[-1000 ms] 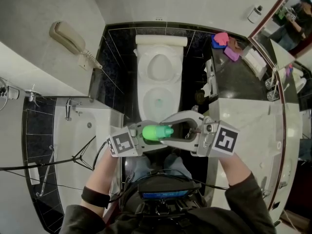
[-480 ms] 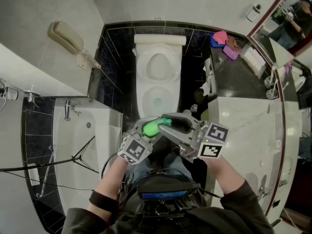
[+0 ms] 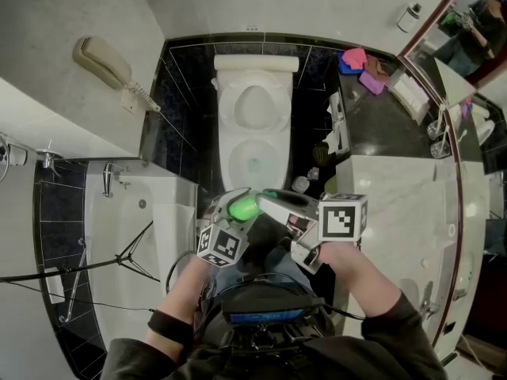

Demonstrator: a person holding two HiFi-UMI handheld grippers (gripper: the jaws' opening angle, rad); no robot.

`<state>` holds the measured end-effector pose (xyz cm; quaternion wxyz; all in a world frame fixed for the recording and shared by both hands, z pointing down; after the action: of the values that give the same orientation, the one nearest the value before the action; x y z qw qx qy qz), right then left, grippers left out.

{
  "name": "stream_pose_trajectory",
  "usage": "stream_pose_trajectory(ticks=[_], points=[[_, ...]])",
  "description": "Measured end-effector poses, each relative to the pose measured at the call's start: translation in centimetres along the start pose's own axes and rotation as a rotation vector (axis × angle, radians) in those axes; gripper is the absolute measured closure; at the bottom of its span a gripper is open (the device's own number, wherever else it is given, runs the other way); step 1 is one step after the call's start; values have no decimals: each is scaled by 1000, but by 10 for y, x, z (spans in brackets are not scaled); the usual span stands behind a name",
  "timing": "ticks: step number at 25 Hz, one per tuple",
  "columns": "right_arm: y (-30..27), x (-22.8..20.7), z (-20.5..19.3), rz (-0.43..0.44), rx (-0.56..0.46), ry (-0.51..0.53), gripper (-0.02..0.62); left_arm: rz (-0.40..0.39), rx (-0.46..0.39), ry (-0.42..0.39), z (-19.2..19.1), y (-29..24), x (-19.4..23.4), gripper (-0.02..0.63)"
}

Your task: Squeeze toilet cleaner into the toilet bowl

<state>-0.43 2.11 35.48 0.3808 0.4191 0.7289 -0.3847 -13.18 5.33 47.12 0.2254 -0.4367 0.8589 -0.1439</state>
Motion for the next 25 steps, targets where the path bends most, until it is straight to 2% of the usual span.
stream_pose_trajectory(ticks=[4, 7, 9, 10, 12, 14, 16, 18, 20, 22, 25], points=[[-5, 2, 0, 54, -5, 8, 431, -36, -27, 47, 1, 3, 2, 422], [-6, 6, 7, 84, -18, 117, 353, -86, -59, 76, 4, 6, 3, 422], [-2, 12, 12, 126, -47, 268, 318, -155, -95, 80, 13, 10, 4, 422], [1, 17, 15, 160, -61, 385, 318, -202, -122, 80, 19, 13, 6, 422], [10, 33, 20, 238, -49, 690, 318, -304, -166, 81, 27, 19, 8, 422], [17, 54, 19, 294, 39, 979, 318, -391, -176, 57, 29, 24, 8, 422], [20, 67, 16, 306, 149, 1179, 318, -460, -166, 21, 30, 26, 6, 422], [21, 72, 14, 305, 241, 1332, 319, -504, -147, -7, 30, 28, 4, 422], [20, 70, 10, 304, 320, 1439, 319, -514, -118, -14, 26, 26, 1, 422], [18, 68, 7, 302, 384, 1504, 329, -512, -90, 1, 18, 24, -1, 422], [14, 67, -2, 320, 442, 1566, 352, -522, -94, -4, 22, 23, -3, 422]])
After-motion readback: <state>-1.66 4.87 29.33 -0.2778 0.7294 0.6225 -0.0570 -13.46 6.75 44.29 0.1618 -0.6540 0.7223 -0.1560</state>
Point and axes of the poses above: the fingertips, and each gripper's own axes: y backward along the fingers, x to its left, z out of its top, the point moved 8 cm from there along y, backward along the fingers, and after that the axes turned 2 degrees about -y, right-handed, at the moved point
